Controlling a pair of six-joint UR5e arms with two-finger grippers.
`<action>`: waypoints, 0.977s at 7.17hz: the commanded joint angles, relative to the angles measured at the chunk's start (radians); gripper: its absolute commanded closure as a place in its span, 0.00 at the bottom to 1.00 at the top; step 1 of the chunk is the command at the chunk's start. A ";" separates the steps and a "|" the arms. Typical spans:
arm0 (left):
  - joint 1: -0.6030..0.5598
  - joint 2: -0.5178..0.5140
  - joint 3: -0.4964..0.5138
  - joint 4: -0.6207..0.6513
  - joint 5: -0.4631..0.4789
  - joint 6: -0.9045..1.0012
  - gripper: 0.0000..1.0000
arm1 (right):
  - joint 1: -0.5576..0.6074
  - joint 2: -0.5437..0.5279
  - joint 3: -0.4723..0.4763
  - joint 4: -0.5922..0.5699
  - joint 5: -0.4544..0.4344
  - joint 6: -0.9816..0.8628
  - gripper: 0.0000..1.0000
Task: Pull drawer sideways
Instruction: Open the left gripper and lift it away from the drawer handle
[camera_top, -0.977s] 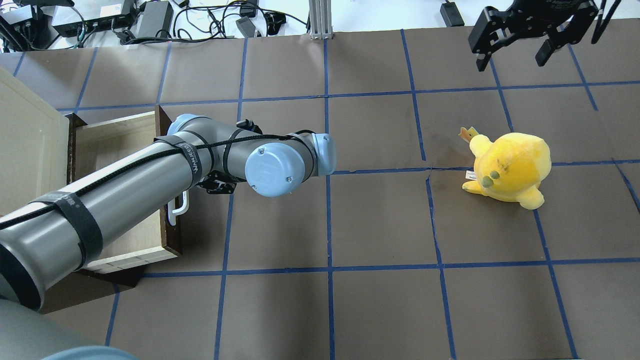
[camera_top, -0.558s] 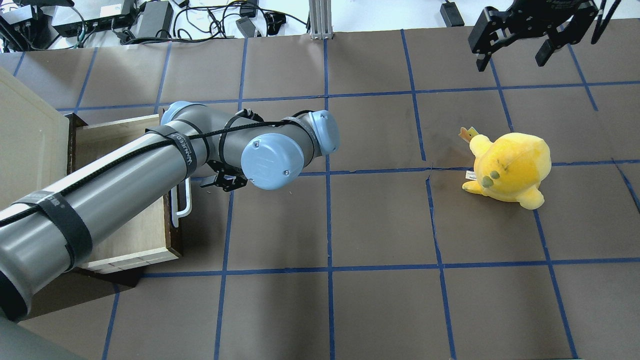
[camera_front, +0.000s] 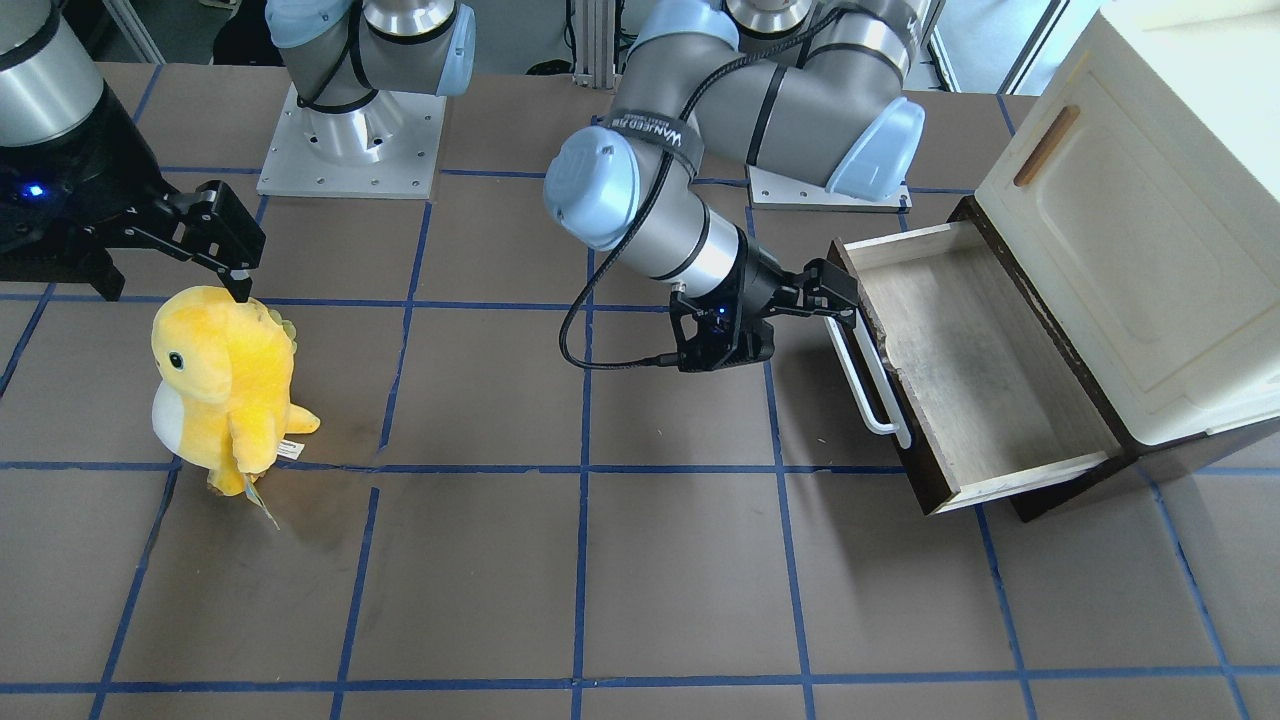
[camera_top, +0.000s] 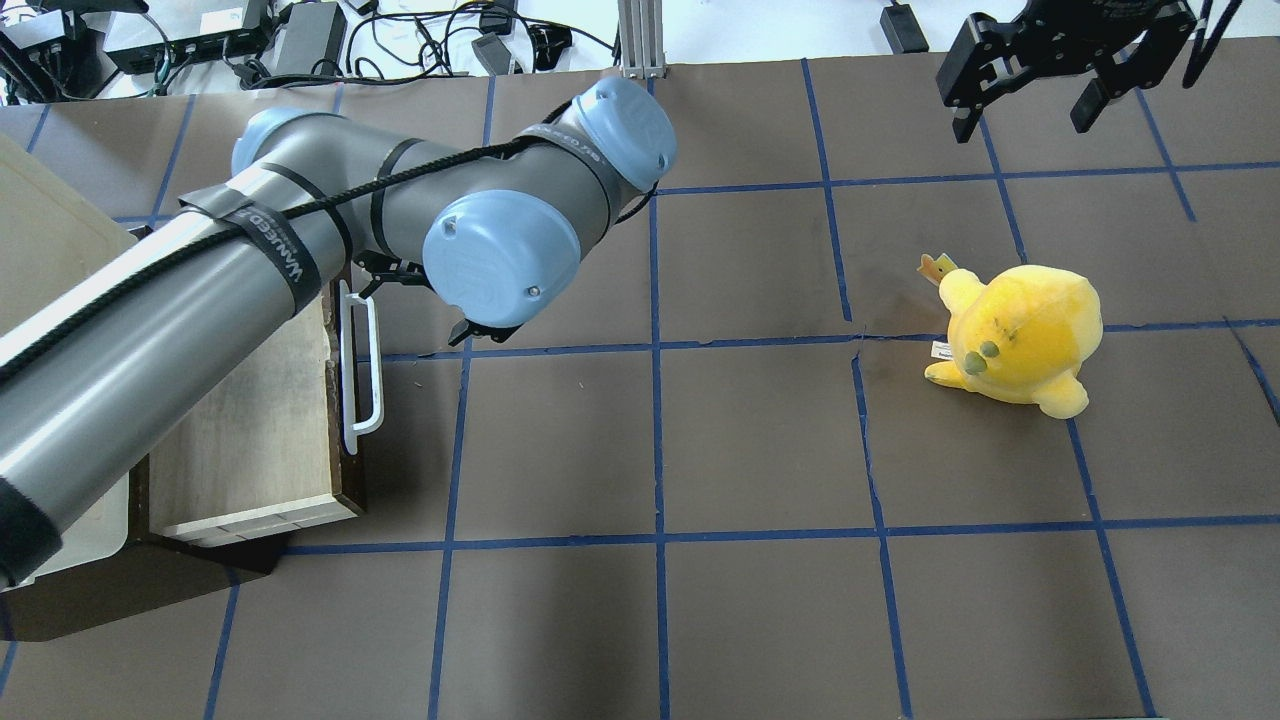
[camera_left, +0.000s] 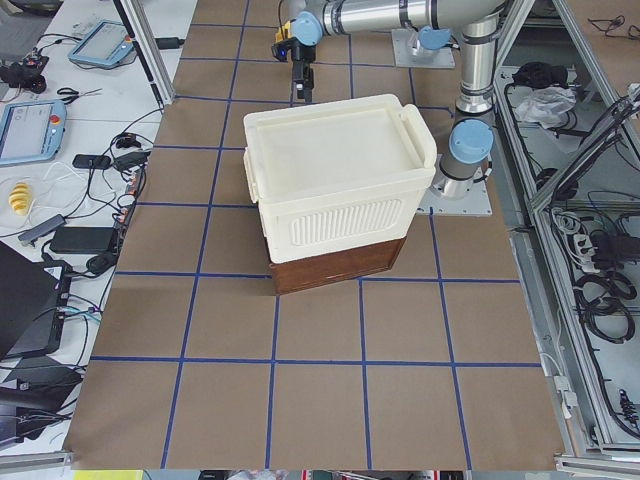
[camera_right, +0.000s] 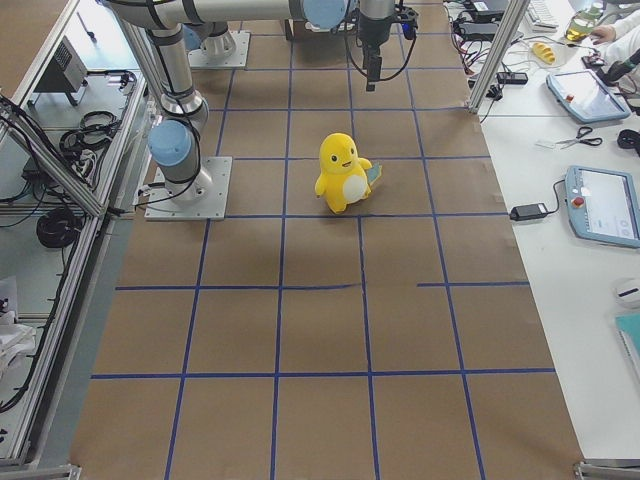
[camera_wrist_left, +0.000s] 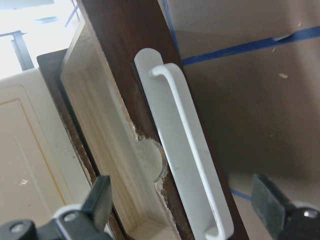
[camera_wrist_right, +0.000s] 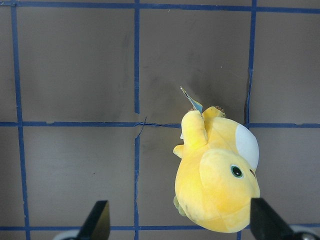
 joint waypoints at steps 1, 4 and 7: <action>0.012 0.113 0.027 -0.001 -0.213 0.023 0.00 | 0.000 0.000 0.000 0.000 0.000 0.000 0.00; 0.119 0.233 0.026 -0.001 -0.455 0.113 0.00 | 0.000 0.000 0.000 0.000 0.000 0.000 0.00; 0.309 0.305 0.027 -0.001 -0.639 0.317 0.00 | 0.000 0.000 0.000 0.002 0.000 0.000 0.00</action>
